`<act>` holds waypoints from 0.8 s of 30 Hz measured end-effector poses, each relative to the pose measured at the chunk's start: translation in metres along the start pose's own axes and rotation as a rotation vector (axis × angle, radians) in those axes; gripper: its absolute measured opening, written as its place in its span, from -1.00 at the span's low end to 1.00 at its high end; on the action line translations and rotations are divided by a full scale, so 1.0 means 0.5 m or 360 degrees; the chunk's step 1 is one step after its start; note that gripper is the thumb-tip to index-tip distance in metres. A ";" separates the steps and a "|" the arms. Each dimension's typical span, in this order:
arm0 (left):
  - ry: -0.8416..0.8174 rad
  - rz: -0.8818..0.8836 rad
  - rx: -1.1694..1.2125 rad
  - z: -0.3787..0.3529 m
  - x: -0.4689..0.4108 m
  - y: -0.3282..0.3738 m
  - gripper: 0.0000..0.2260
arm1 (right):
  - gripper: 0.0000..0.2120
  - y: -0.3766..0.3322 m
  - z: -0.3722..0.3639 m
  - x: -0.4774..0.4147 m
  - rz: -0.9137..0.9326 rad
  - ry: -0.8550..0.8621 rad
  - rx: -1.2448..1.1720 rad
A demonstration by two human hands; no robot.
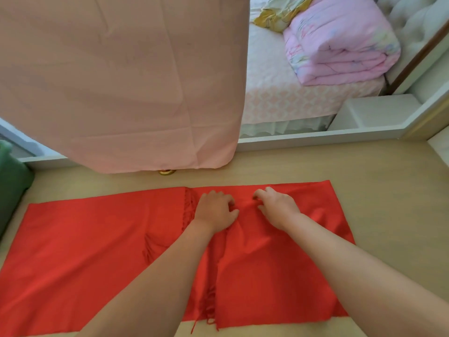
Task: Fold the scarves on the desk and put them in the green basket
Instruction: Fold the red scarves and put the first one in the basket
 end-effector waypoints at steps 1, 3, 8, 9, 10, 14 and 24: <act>-0.0020 0.0008 -0.0028 -0.002 -0.005 -0.001 -0.66 | -0.73 0.003 0.005 -0.001 0.0002 0.0050 -0.0033; -0.0088 0.0010 -0.0052 -0.003 -0.014 -0.006 -0.67 | -0.79 0.006 0.028 0.003 0.0021 0.0224 -0.0130; -0.0051 -0.0109 0.0123 0.046 -0.016 -0.015 -0.75 | -0.87 0.030 0.071 0.017 -0.0022 0.0538 -0.0282; -0.0035 -0.0081 0.0345 0.060 -0.014 -0.026 -0.75 | -0.87 0.032 0.074 0.016 -0.0026 0.0548 -0.0287; -0.0025 -0.0030 0.0595 0.070 -0.012 -0.040 -0.77 | -0.87 0.035 0.077 0.013 -0.0028 0.0562 -0.0298; 0.0048 0.0236 0.0971 0.069 -0.017 -0.101 -0.89 | -0.88 0.037 0.081 -0.008 -0.0006 0.0571 -0.0388; 0.0556 -0.0190 0.0169 0.014 0.053 0.040 -0.64 | -0.43 0.023 -0.034 0.068 -0.0135 0.0296 0.0002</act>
Point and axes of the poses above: each hand's wrist, its own x-axis away from the middle knuckle, its own z-axis out of the back of the hand, y = z × x, the point moved 9 cm from there along -x, towards the middle knuckle, and after that the axes turned 6 degrees about -y, right-handed, at the moved point
